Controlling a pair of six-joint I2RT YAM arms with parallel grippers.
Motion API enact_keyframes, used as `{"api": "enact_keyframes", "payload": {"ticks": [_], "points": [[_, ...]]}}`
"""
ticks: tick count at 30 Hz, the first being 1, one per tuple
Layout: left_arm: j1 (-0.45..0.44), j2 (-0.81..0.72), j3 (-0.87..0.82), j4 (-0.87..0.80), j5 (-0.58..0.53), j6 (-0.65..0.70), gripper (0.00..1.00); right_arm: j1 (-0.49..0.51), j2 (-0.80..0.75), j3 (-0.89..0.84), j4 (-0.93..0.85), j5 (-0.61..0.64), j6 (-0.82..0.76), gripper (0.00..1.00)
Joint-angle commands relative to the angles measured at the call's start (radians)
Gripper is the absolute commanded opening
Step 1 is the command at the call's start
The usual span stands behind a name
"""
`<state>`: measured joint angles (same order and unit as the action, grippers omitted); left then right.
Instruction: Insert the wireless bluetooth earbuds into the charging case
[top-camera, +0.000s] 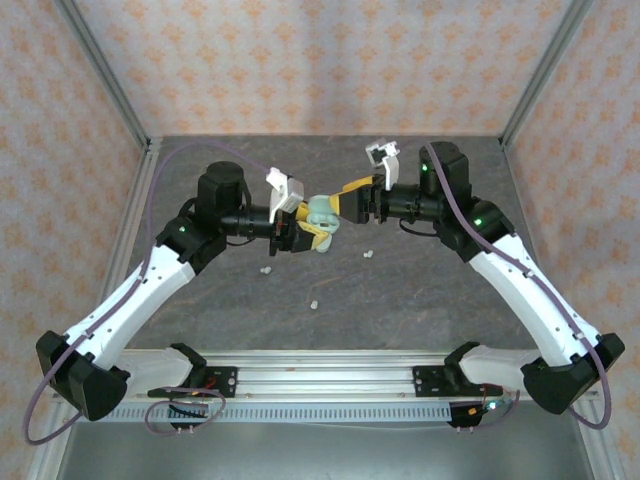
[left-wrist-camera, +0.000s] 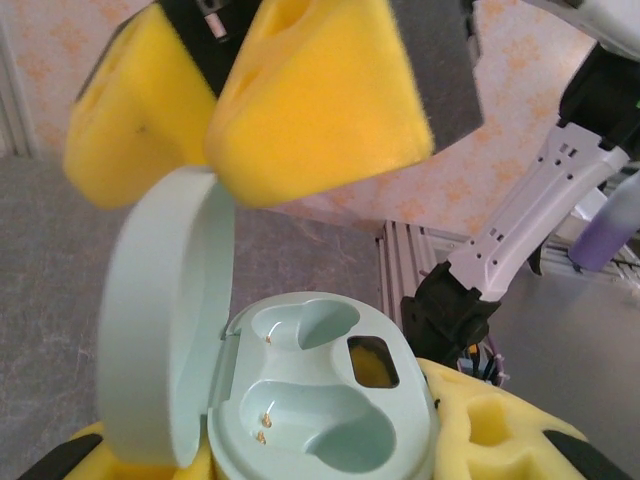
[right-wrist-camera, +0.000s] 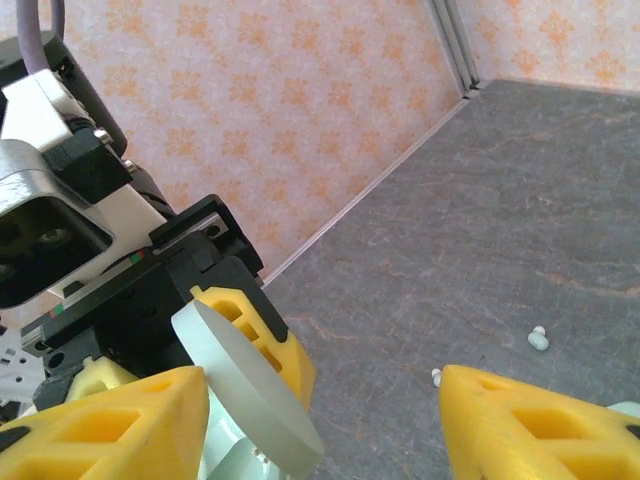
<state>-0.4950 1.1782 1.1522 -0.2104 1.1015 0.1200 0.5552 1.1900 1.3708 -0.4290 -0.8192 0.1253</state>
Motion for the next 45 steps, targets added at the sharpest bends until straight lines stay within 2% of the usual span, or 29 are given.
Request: {"api": "enact_keyframes", "payload": {"ticks": [1,8,12,17,23,31,36,45], "points": [[0.013,-0.024,-0.035,0.113,-0.005,-0.082,0.11,-0.004,-0.044,-0.022,0.077,0.021,0.07,0.63],[0.026,-0.028,-0.055,0.135,-0.032,-0.117,0.11,-0.004,-0.067,-0.057,0.074,0.017,0.078,0.65],[0.035,-0.033,-0.072,0.16,-0.034,-0.143,0.1,-0.003,-0.069,-0.073,0.087,-0.051,0.066,0.68],[0.038,-0.038,-0.074,0.161,-0.022,-0.147,0.1,0.029,-0.069,-0.092,0.066,-0.113,-0.049,0.75],[0.037,-0.039,-0.068,0.151,0.0,-0.148,0.1,0.053,-0.04,-0.061,-0.007,-0.094,-0.172,0.8],[0.036,-0.042,-0.055,0.123,0.014,-0.132,0.1,0.053,-0.011,-0.02,-0.046,-0.088,-0.248,0.81],[0.036,-0.041,-0.048,0.112,0.024,-0.123,0.1,0.052,0.015,-0.004,-0.047,-0.027,-0.271,0.79],[0.036,-0.045,-0.044,0.101,0.041,-0.116,0.1,0.053,0.036,0.021,-0.036,0.037,-0.281,0.71]]}}
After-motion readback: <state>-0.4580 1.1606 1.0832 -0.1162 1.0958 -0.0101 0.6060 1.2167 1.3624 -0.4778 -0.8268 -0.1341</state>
